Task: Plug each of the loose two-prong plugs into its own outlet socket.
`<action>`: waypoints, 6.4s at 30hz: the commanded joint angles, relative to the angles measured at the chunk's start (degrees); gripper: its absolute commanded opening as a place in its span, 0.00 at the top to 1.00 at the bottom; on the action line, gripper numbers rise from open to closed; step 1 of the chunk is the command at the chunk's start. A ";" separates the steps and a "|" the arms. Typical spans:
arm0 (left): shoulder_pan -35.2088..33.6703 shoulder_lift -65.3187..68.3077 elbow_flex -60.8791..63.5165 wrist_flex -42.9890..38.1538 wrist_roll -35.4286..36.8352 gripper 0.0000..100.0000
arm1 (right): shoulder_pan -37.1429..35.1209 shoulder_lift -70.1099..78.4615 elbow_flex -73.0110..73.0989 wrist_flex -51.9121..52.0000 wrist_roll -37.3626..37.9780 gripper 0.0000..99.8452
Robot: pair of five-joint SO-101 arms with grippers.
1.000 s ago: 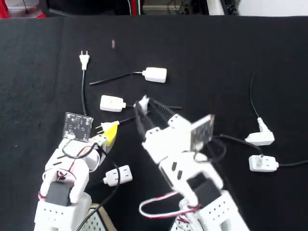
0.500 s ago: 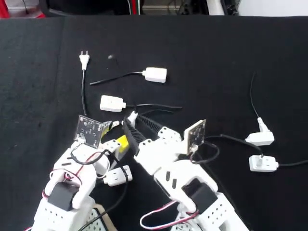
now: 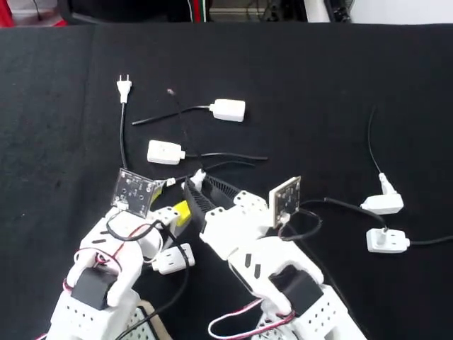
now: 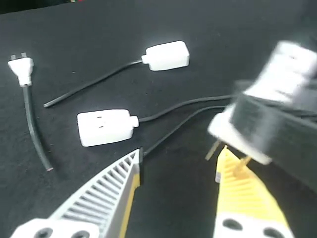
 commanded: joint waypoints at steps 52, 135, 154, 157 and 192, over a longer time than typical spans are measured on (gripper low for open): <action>10.24 50.55 -21.67 21.98 -43.34 0.75 | 26.11 33.19 -25.27 23.12 9.41 0.99; -23.34 12.75 -8.57 19.43 -24.97 0.70 | 9.41 31.96 -16.57 11.52 6.68 0.99; -34.07 0.18 2.42 24.26 -27.52 0.70 | 1.23 32.22 -7.87 1.14 1.58 0.99; -34.07 0.18 2.42 24.26 -27.52 0.70 | 1.32 34.24 -8.92 1.14 1.58 0.99; -34.51 0.18 3.38 24.26 -27.78 0.70 | 4.57 66.51 -25.80 1.14 -0.79 0.99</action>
